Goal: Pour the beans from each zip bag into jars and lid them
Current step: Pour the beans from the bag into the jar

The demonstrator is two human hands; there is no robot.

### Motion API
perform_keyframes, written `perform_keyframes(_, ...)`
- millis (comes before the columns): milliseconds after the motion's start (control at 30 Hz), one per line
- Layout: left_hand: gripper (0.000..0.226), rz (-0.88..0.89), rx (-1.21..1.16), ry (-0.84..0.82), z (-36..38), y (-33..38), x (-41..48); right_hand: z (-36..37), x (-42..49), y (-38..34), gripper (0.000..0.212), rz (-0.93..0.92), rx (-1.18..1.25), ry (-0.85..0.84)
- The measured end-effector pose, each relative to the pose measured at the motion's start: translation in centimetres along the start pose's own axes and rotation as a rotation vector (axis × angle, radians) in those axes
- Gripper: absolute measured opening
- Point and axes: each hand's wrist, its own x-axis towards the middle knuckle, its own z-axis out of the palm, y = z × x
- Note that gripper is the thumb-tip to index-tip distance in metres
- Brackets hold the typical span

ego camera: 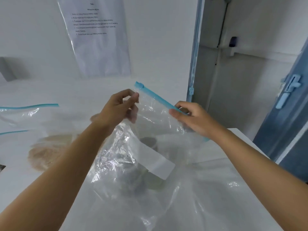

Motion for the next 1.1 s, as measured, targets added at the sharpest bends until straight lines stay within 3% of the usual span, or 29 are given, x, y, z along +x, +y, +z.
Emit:
perform_keyframes(133, 0.023, -0.051, -0.039, 0.071, 0.6, -0.8, 0.3, -2.1, -0.9, 3.1, 0.060, 0.160, -0.075, -0.164)
perform_keyframes(233, 0.023, -0.108, -0.055, 0.121, 0.3, -1.4, 0.9, -3.2, -1.6, 5.1, 0.039, 0.220, 0.144, -0.194)
perform_keyframes(367, 0.025, -0.184, -0.097, 0.120, 0.3, -2.1, 1.6, -3.0, -1.7, 6.3, 0.032, 0.305, 0.602, -0.123)
perform_keyframes(500, 0.027, -0.260, -0.056, 0.078, 0.6, -2.6, 2.4, -2.3, -0.6, 6.1, 0.018, 0.340, 0.720, 0.117)
perform_keyframes(633, 0.025, -0.251, 0.065, -0.019, 0.5, -2.8, 2.2, -2.9, 0.4, 7.1, 0.034, 0.464, 0.790, 0.275)
perform_keyframes(833, 0.021, -0.207, -0.074, -0.014, 2.3, -4.2, 2.0, -4.4, 0.0, 8.2, 0.018, 0.406, 1.028, 0.254)
perform_keyframes(900, 0.018, -0.236, -0.164, 0.035, 3.5, -4.5, 2.2, -4.9, -0.7, 8.7, 0.026, 0.381, 1.027, 0.204)
perform_keyframes(1000, 0.020, -0.270, -0.256, 0.090, 5.3, -4.1, 2.4, -6.0, -2.0, 9.2, 0.020, 0.372, 0.902, 0.108)
perform_keyframes(1100, 0.021, -0.285, -0.296, 0.095, 7.3, -3.2, 2.7, -7.5, -2.7, 9.1, 0.018, 0.397, 0.815, 0.136)
